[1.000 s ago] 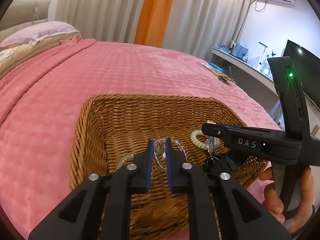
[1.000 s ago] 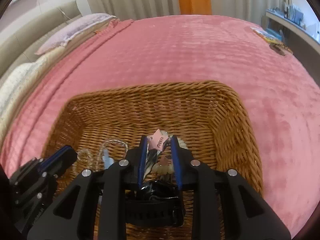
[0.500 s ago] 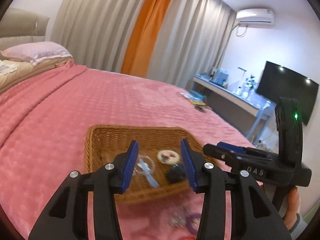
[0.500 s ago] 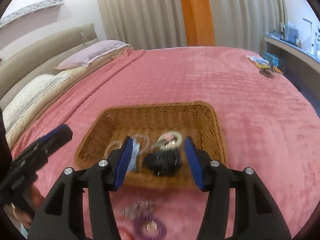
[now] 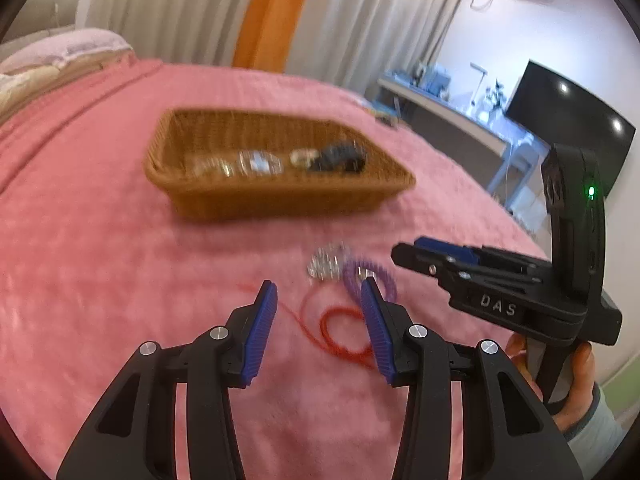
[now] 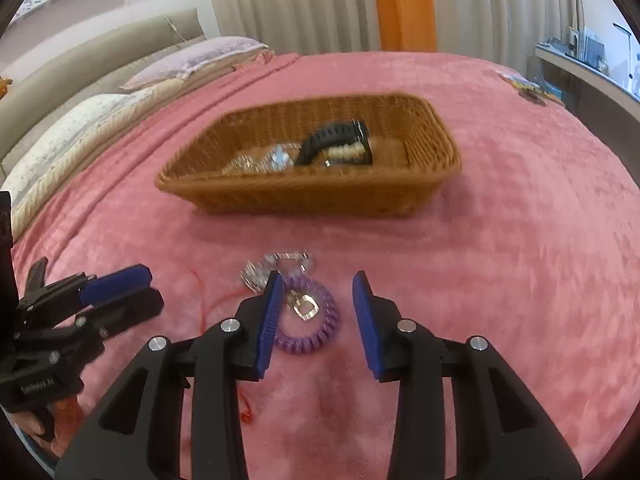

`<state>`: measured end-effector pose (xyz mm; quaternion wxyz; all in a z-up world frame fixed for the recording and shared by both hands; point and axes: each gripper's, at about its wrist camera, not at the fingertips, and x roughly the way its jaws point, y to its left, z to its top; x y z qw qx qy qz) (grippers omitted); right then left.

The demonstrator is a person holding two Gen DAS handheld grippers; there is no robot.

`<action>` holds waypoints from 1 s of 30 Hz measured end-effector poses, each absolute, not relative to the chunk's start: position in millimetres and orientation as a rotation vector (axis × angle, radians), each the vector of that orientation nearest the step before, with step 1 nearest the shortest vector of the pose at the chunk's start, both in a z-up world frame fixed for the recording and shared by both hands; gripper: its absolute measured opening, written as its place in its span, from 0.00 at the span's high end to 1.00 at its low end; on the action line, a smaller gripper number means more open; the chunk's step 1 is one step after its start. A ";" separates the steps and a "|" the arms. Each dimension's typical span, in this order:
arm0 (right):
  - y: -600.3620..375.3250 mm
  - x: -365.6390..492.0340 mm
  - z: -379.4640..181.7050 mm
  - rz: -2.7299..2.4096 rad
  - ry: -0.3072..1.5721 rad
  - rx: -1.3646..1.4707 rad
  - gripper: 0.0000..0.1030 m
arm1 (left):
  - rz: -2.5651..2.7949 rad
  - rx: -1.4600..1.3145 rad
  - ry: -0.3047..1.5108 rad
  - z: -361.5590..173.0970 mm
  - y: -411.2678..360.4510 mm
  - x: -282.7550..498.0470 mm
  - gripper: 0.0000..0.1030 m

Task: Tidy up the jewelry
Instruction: 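Grasp the purple coil bracelet with the right tool while the left tool grasps the red cord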

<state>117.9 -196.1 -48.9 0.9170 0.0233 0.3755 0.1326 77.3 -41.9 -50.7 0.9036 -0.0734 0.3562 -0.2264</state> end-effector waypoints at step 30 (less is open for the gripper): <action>-189.5 109.7 -66.7 0.306 0.756 0.025 0.91 | -0.403 0.058 0.807 -85.3 -70.9 71.5 0.95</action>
